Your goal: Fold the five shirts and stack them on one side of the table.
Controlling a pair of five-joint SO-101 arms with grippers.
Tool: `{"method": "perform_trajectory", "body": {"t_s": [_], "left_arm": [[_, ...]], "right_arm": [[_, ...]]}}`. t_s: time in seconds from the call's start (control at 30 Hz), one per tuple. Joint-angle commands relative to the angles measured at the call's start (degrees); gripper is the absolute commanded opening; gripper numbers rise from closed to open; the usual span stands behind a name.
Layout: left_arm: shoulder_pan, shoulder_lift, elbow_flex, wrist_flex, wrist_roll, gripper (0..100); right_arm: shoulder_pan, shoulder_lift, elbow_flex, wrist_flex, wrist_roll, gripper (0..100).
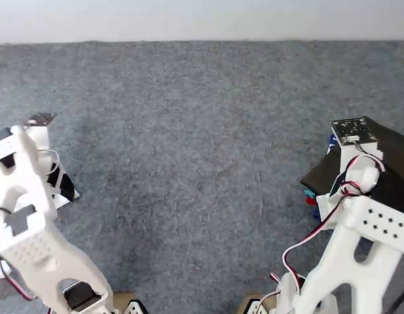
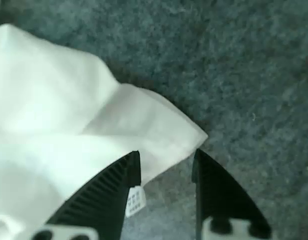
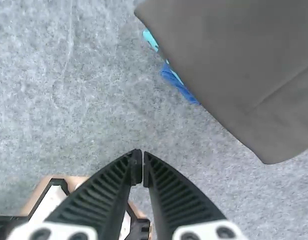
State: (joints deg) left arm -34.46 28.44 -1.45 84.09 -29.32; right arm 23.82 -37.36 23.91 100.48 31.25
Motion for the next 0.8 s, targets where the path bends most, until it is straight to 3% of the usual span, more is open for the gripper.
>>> {"method": "perform_trajectory", "body": {"t_s": [0.0,0.17,0.4,0.53,0.77], "left_arm": [[1.49,5.80,-4.97,-0.35,-0.26,13],[4.13,9.58,-11.12,2.20,-0.26,1],[10.73,5.54,-27.30,11.78,6.42,1],[19.25,2.55,-34.95,16.18,10.46,1],[39.21,-0.70,-39.69,16.26,17.32,1]], "right_arm": [[-0.48,-2.24,-0.09,2.42,-0.70,1.2],[-0.31,-3.12,-0.09,2.42,-0.70,1.2],[-0.40,-3.38,-0.09,2.42,-0.70,1.2],[-0.40,-3.38,-0.09,2.42,-0.70,1.2],[-0.40,-3.12,-0.09,2.42,-0.70,1.2]]}}
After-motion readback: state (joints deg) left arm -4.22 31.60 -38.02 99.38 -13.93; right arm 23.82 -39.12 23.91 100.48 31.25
